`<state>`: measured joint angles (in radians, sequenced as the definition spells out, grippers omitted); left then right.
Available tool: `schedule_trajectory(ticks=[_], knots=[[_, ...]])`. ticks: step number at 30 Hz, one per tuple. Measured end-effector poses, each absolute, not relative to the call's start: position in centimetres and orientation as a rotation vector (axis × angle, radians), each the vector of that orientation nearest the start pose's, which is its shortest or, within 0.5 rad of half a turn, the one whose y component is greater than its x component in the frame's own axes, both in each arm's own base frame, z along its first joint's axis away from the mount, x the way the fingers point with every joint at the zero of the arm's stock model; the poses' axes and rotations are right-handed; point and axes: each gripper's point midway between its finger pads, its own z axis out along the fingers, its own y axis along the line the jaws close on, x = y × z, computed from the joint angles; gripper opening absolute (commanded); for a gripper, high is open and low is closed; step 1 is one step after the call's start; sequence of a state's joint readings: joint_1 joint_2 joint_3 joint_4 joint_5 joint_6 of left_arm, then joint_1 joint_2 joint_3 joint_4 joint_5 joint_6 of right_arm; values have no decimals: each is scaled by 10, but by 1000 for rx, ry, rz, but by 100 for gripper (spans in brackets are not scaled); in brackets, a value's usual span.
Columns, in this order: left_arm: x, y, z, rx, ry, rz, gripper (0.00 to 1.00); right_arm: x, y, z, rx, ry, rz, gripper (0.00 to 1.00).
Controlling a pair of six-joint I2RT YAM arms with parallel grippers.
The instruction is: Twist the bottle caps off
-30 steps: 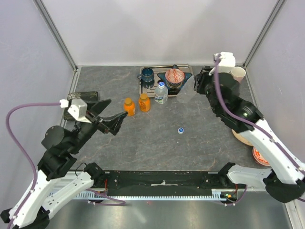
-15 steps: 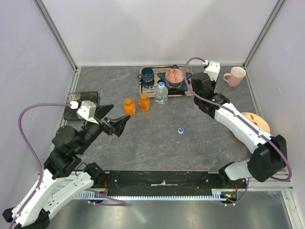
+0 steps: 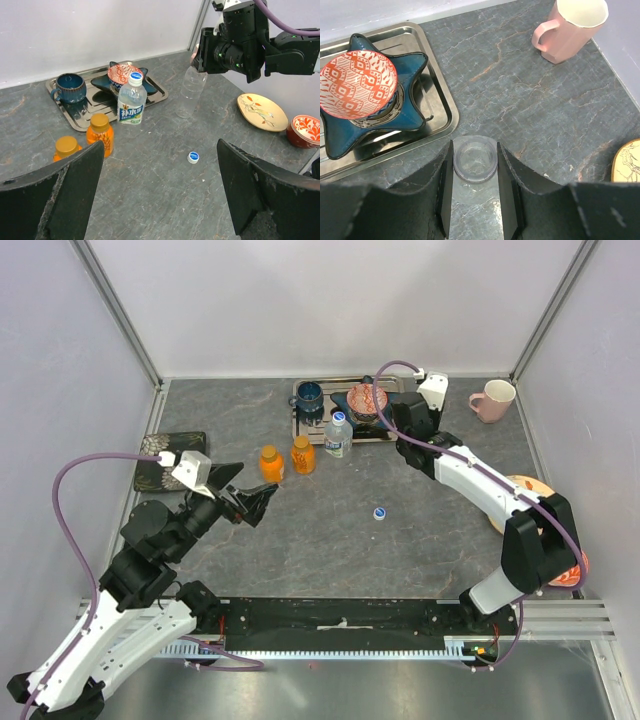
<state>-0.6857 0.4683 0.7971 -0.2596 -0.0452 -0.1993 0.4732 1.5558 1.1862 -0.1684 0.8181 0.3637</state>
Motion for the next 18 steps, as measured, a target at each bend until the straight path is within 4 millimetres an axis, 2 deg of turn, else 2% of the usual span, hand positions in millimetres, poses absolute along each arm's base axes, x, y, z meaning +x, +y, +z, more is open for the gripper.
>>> schedule_trajectory(ticks=[9,10,11,13,14,18], knots=[[196,-162,339,332,1525,-680,100,445,90,202,382,1891,-299,2],[196,-162,338,332,1527,-680,100,445,90,202,383,1891,-296,8],[196,-162,337,332,1528,-680,100,445,90,202,383,1892,-292,18],[196,-162,336,332,1531,-680,99,446,91,202,384,1897,-280,28],[196,-162,336,332,1532,-681,100,446,92,202,383,1901,-268,37],[197,-164,335,334,1536,-684,100,447,98,202,377,1921,-228,48]])
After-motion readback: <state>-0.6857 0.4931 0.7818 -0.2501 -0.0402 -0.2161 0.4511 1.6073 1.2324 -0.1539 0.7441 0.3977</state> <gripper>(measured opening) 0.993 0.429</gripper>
